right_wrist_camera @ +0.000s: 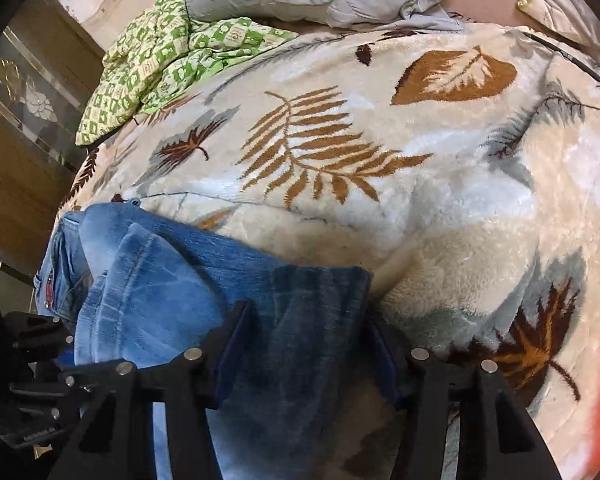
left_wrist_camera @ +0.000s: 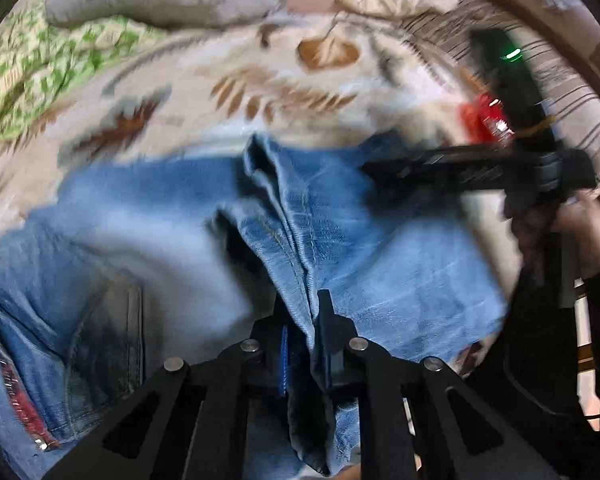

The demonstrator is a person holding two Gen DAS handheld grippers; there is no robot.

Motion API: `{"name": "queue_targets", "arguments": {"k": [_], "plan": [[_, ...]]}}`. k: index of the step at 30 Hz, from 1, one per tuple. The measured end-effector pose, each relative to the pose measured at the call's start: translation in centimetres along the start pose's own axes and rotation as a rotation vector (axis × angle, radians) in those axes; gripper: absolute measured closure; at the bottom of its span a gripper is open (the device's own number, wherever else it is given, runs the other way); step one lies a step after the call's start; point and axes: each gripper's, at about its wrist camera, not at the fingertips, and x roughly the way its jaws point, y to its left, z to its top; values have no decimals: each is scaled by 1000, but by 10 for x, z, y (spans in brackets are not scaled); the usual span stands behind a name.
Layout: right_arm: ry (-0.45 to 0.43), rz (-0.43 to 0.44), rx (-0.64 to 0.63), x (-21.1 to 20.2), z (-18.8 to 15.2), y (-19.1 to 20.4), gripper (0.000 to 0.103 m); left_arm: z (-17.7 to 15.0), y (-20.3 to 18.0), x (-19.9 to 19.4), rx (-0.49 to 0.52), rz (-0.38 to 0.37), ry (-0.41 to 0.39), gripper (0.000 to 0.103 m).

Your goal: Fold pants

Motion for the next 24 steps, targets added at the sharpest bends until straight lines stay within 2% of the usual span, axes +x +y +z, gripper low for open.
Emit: {"name": "queue_targets", "arguments": {"k": [2,5,6,7,8,9,10,12,16,20,21,22,23,24], "plan": [[-3,-18,-13,2,0,3,44,-1,-3,4,7,5,-11,89],[-10,-30,-24,-1,-1,5,42,-2,-11,0,45,42,-26,82],[-10,-26,-24,-3,0,5,41,-4,-11,-4,39,46,-34,67],[-7,-23,-18,-5,0,4,40,-6,-11,-8,22,47,-30,46],[0,-20,5,-10,-1,3,40,-9,-9,-16,-7,38,-31,37],[1,-11,31,-19,-5,2,39,-13,-7,-27,-34,20,-62,32],[-9,2,34,-27,-9,2,36,-16,-5,-35,-46,5,-89,31],[-16,31,12,-47,-29,7,33,-19,-4,-41,-55,5,-79,30],[56,93,31,-58,-75,12,33,-29,-2,-26,-87,-17,0,30],[72,140,102,-49,-101,13,33,-30,-7,-12,-108,16,-22,30],[53,129,112,-48,-103,13,36,-30,-10,-11,-84,39,-24,37],[42,114,111,-47,-103,15,54,-31,-12,-9,-54,67,-20,51],[36,81,96,-46,-103,19,63,-32,-16,-12,-15,79,-23,58],[36,48,73,-46,-105,22,70,-32,-18,-16,2,63,-24,81]]}}
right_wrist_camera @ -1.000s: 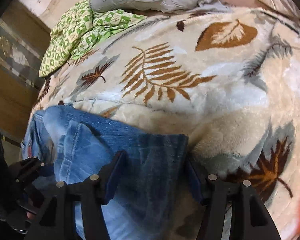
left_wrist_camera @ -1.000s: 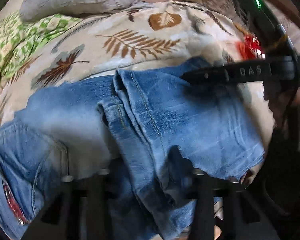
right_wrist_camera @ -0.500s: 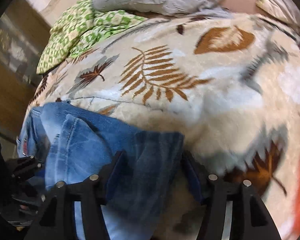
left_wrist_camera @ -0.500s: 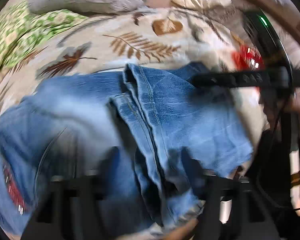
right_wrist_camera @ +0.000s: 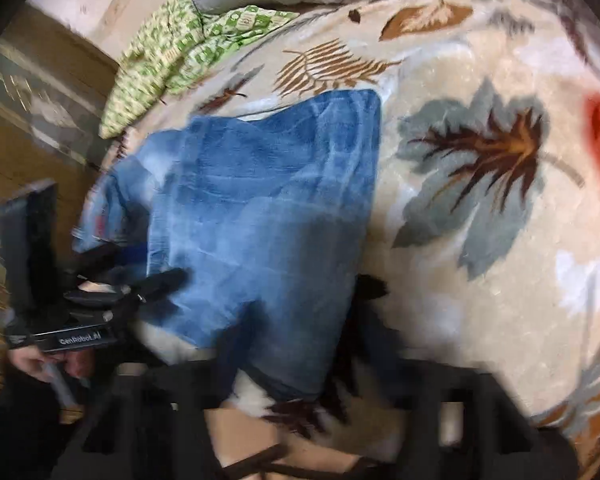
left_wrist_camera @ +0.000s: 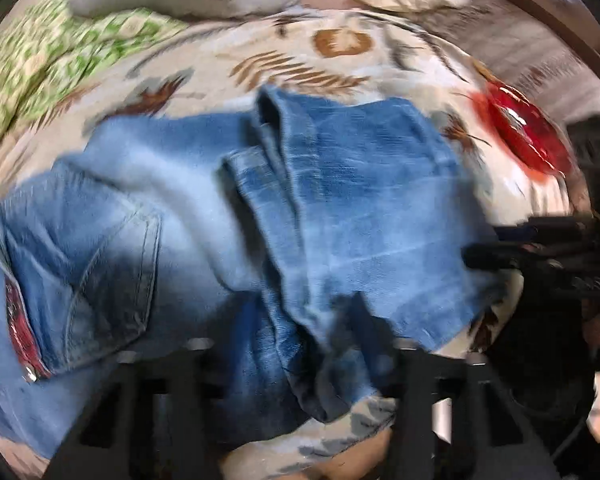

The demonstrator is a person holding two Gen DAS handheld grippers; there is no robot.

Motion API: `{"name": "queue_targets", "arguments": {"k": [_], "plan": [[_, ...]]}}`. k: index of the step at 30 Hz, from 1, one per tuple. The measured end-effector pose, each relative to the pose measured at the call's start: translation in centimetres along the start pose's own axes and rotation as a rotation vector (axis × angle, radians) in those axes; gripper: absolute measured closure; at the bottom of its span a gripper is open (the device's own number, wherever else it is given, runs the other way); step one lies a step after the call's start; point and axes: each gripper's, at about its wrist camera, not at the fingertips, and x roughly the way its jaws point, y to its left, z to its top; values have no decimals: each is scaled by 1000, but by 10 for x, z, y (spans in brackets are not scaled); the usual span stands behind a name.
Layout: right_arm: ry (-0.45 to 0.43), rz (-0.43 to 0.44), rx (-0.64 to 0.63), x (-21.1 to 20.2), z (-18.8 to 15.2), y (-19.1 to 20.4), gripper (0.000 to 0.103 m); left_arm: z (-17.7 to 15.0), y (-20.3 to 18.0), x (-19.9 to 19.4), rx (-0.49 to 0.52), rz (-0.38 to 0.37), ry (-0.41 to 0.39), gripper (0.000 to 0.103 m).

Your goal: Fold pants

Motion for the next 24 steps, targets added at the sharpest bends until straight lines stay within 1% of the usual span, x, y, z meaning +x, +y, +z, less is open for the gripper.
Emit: {"name": "queue_targets", "arguments": {"k": [1,2,3,4,6,8,10,11,12,13,14,15,16,17,18,21,24], "plan": [[1,-15,-19,1,-2,3,72,0,2,-4,7,12,-1,91],[2,-28,-28,1,-3,4,73,-1,6,-5,8,-2,-1,93],[0,-38,-44,2,-4,6,72,-3,12,-1,6,16,14,95],[-2,-43,-49,3,-5,4,72,-6,18,5,-7,-5,24,95],[-4,-49,-60,5,-6,6,73,-6,21,6,-24,-26,11,95],[-8,-54,-64,4,-6,5,74,-6,17,6,2,0,12,95],[-10,-59,-73,4,-6,5,74,-6,12,7,27,22,8,92],[-10,-57,-73,3,-5,5,74,-6,12,5,25,19,0,92],[-11,-51,-71,1,-5,4,71,-6,13,1,8,4,-4,89],[-12,-43,-68,0,-3,5,69,-6,16,-5,-20,-8,-9,76],[-11,-44,-60,-4,-2,5,65,-6,20,-12,-38,-2,-20,63],[-10,-53,-56,-8,-2,5,48,-7,23,-24,-57,12,-49,27],[-27,-68,-54,-15,0,6,30,-8,26,-36,-74,28,-84,4],[-59,-75,-56,-24,2,9,28,-10,32,-50,-95,51,-133,2],[-95,-68,-70,-35,4,14,28,-11,39,-62,-110,71,-156,2],[-135,-47,-128,-51,15,34,27,-16,62,-83,-149,103,-147,2],[-146,-78,-213,-51,22,59,27,-26,82,-100,-163,152,-151,2]]}}
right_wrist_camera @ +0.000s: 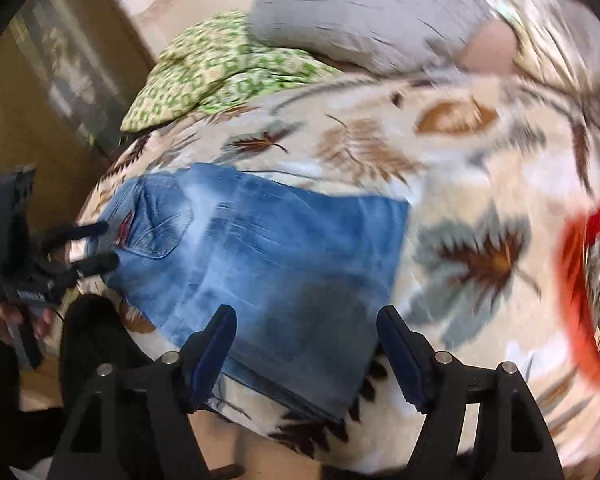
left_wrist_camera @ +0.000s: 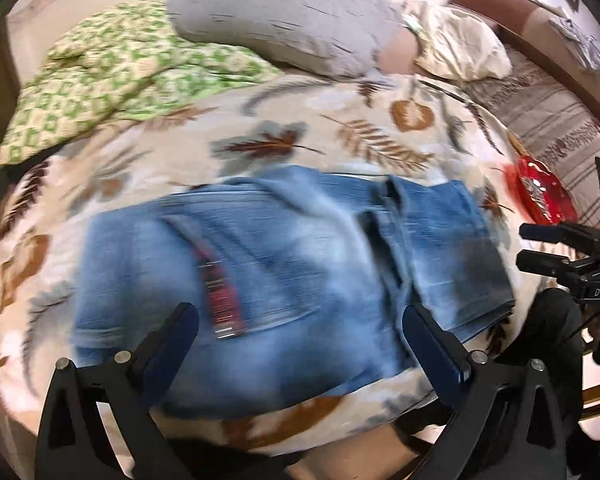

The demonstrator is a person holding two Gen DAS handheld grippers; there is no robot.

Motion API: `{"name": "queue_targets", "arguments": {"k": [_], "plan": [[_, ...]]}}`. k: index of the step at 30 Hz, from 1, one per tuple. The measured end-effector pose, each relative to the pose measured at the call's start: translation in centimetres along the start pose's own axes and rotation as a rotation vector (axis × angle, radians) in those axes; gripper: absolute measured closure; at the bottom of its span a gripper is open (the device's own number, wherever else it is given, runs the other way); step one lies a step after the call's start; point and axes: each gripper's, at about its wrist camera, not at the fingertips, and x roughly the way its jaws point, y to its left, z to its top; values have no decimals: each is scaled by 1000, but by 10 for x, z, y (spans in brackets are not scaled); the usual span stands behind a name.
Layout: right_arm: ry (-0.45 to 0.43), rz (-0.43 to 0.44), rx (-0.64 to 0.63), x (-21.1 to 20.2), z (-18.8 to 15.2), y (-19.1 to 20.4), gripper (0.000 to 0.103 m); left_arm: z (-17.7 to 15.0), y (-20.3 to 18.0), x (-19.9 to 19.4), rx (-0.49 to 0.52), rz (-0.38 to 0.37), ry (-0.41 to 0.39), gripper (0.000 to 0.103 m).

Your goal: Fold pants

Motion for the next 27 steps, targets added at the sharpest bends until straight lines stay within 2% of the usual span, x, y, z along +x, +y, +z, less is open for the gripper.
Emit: {"name": "queue_targets", "arguments": {"k": [4,8,13,16,20,21,23,24,25,27], "plan": [[9,3,-126,12,9,28,27,3,23,-3,13,24,6,2],[9,-54,-185,27,16,33,27,24,13,-2,67,-94,-30,2],[10,-65,-50,34,39,-8,27,63,-31,35,121,-185,-16,2],[26,-84,19,41,48,-35,27,85,-54,70,106,-214,14,2],[72,-58,95,60,53,-59,28,101,-73,108,93,-224,74,2],[80,-55,101,65,53,-62,28,102,-77,116,96,-226,86,8],[93,-44,122,77,52,-67,33,102,-82,128,105,-218,121,40],[92,-32,133,80,51,-69,38,101,-83,135,110,-220,149,74],[86,-1,161,85,52,-73,43,100,-84,142,111,-221,187,83],[79,13,192,90,52,-77,48,96,-85,145,139,-215,180,84]]}}
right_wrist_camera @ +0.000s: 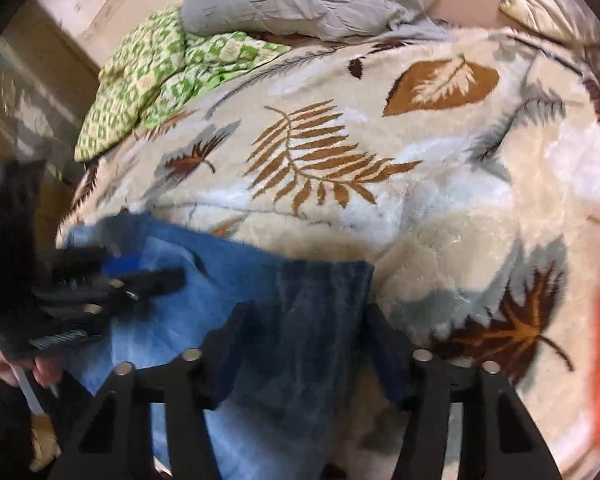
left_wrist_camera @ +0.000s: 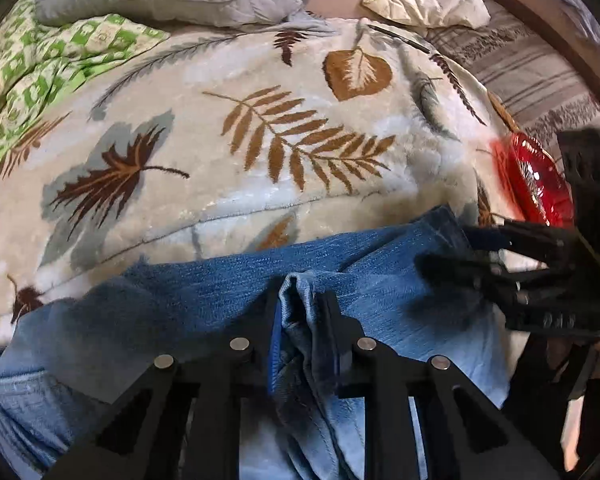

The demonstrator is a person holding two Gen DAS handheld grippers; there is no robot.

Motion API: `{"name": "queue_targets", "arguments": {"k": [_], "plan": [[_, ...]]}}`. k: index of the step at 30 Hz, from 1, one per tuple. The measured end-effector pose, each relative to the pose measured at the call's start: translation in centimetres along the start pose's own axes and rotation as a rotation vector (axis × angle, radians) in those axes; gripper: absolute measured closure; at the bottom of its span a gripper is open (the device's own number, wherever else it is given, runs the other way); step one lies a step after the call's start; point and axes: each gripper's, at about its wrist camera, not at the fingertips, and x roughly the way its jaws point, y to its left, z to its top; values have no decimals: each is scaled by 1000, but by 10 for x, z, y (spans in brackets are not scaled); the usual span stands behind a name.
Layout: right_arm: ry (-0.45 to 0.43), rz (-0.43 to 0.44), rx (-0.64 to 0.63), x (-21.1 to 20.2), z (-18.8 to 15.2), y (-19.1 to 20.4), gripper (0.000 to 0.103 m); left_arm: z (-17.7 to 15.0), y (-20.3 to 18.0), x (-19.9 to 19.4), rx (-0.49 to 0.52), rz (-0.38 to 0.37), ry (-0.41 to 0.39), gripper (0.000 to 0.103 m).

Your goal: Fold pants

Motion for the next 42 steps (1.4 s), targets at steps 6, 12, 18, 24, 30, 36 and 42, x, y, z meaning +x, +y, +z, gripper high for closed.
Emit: {"name": "queue_targets", "arguments": {"k": [6,12,18,24,30,36,42], "plan": [[-7,24,36,12,-2,-11,55,-12,15,-14,-28,-83,-36,93],[-12,-1,30,15,-2,-8,55,-16,21,-3,-37,-75,-36,91],[-12,24,27,-7,-6,-7,50,-31,21,-57,-84,-67,-123,26],[6,20,-43,-34,-44,12,48,-64,-1,-58,-50,-11,-33,26],[60,-33,-62,-23,-76,19,47,-86,-22,-29,-19,11,12,54],[37,-91,-133,-19,-83,26,48,-91,-20,-30,54,70,1,94],[28,-103,-141,-17,-85,26,48,-91,-14,-27,27,54,1,91]]}}
